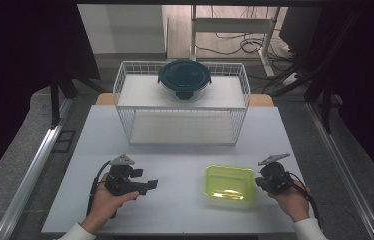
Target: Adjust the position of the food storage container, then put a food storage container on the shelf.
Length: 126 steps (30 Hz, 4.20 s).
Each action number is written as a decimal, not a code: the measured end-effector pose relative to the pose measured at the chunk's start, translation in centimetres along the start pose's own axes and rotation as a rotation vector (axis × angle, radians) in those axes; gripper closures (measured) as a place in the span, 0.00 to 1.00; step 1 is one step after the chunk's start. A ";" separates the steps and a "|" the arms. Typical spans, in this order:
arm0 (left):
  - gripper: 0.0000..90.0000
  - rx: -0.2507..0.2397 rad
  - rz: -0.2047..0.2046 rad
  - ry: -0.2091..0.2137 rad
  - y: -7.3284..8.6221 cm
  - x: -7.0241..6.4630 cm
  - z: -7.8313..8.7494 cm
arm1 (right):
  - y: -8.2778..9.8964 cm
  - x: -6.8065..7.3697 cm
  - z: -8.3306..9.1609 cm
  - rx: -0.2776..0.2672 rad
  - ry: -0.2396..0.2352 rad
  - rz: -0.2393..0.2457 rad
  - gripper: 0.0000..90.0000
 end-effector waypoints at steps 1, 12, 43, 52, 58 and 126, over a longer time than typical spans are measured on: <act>0.25 0.000 0.000 0.000 0.0 0.0 0.0 | -0.1 0.3 0.0 -0.002 -0.005 0.009 0.99; 0.25 -0.002 0.002 -0.001 0.0 0.0 0.0 | -1.1 2.7 -0.3 -0.013 -0.043 0.066 0.99; 0.25 -0.010 0.009 -0.003 0.0 0.1 0.2 | -5.7 9.1 -3.1 -0.062 -0.106 0.229 0.99; 0.25 -0.007 0.007 -0.005 0.0 0.1 0.2 | -6.1 10.1 -3.2 -0.078 -0.110 0.248 0.99; 0.25 -0.002 0.006 -0.007 0.0 0.2 0.0 | -6.1 9.9 -3.2 -0.090 -0.118 0.235 0.99; 0.39 0.029 0.238 0.198 0.2 0.6 -3.0 | -4.0 9.3 -2.1 -0.237 -0.465 -0.259 0.45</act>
Point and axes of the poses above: each handheld gripper's, and its own axes: z roughly backward along the jaws, y roughly out of its underside, x roughly to its left, the point moved 3 cm from there along -z, roughly forward along the jaws, and after that the axes turned 2 degrees about y, right-handed, at the moved point
